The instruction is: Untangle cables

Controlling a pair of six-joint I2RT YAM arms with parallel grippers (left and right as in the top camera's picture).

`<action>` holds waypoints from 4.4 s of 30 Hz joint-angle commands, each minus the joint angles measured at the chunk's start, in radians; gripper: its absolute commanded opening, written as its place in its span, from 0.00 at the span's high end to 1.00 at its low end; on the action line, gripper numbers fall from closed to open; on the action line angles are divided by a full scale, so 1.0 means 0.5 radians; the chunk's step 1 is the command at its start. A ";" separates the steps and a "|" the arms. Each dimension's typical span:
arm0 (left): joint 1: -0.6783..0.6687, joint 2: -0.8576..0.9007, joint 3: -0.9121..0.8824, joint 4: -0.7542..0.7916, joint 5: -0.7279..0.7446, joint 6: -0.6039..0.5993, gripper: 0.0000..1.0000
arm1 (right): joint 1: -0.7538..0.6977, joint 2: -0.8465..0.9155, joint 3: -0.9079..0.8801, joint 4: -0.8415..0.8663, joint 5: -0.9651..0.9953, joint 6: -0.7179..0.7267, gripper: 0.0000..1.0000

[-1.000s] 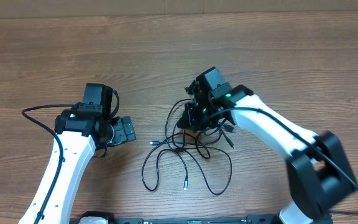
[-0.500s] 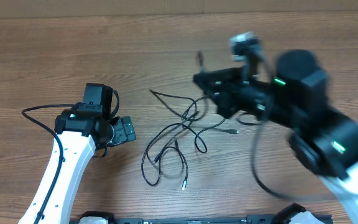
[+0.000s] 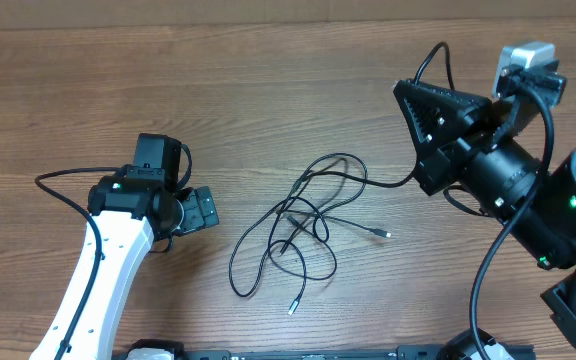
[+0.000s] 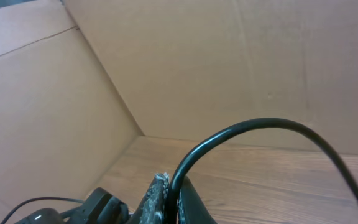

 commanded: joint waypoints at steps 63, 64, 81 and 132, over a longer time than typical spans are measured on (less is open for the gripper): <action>-0.238 0.000 0.007 0.775 2.178 1.437 0.00 | -0.008 1.242 2.210 -1.916 0.175 -0.116 0.96; -0.294 0.000 0.007 0.809 2.226 1.514 0.00 | -0.008 1.242 2.210 -1.916 0.175 -0.116 0.96; -0.667 0.001 0.007 1.125 2.308 2.004 0.78 | -0.008 1.242 2.210 -1.916 0.092 -0.124 0.96; 0.029 -0.225 0.352 3.103 2.037 -2.372 0.96 | -0.007 1.376 1.843 -1.809 -1.080 -1.277 0.00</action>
